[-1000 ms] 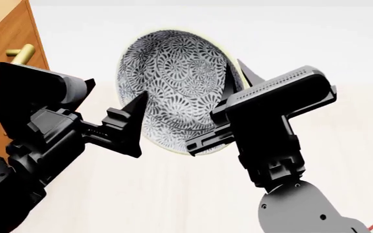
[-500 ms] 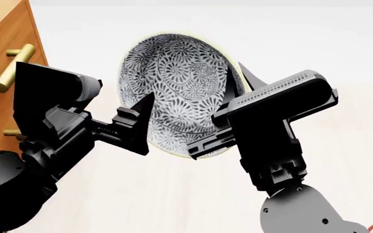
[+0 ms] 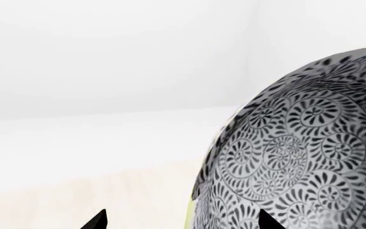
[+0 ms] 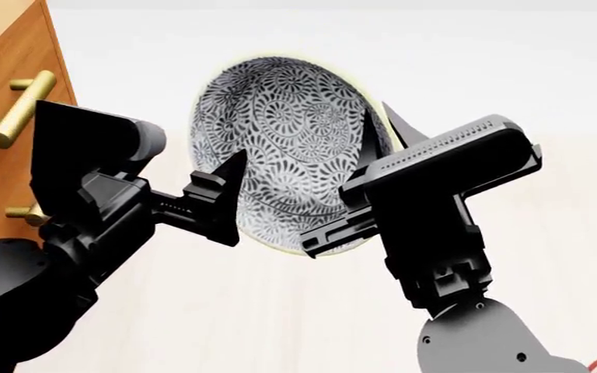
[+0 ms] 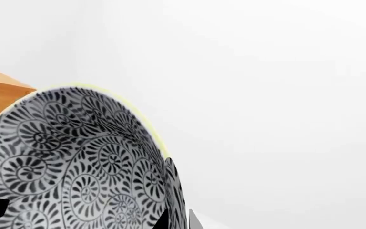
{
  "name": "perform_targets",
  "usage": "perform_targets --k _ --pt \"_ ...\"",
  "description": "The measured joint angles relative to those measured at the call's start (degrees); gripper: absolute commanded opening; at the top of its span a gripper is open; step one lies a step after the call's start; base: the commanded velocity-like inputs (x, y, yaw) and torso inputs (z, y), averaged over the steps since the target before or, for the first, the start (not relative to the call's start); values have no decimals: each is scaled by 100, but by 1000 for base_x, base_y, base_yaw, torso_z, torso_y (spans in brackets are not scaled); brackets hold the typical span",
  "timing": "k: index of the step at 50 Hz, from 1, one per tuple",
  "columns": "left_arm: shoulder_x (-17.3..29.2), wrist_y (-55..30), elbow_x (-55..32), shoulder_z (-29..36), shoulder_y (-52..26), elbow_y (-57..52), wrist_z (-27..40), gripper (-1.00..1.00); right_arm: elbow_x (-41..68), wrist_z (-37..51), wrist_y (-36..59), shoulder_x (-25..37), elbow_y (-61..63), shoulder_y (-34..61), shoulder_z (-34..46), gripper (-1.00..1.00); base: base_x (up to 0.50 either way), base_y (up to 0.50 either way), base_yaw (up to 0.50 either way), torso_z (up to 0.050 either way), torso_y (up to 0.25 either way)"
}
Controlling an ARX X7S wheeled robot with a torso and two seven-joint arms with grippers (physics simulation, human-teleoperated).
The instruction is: Put the bowl on top of the cabinet.
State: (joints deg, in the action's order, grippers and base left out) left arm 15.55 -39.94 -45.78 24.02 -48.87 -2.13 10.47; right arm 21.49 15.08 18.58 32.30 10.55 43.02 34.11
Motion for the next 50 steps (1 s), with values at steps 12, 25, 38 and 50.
perform_targets --k 12,25,38,50 --pt "-3 79 30 47 -7 103 -65 100 0 9 29 15 31 4 5 -100 0 0 0 0 0" --pt "-17 170 -17 101 2 193 -133 -100 -4 -9 13 1 13 1 17 -100 0 0 0 0 1" --pt "6 259 -36 163 32 151 -145 -100 22 -3 -6 -5 -40 -9 31 -100 0 0 0 0 1" --pt "120 488 196 276 118 -57 -183 -100 31 29 14 -9 -22 5 30 -100 0 0 0 1 0"
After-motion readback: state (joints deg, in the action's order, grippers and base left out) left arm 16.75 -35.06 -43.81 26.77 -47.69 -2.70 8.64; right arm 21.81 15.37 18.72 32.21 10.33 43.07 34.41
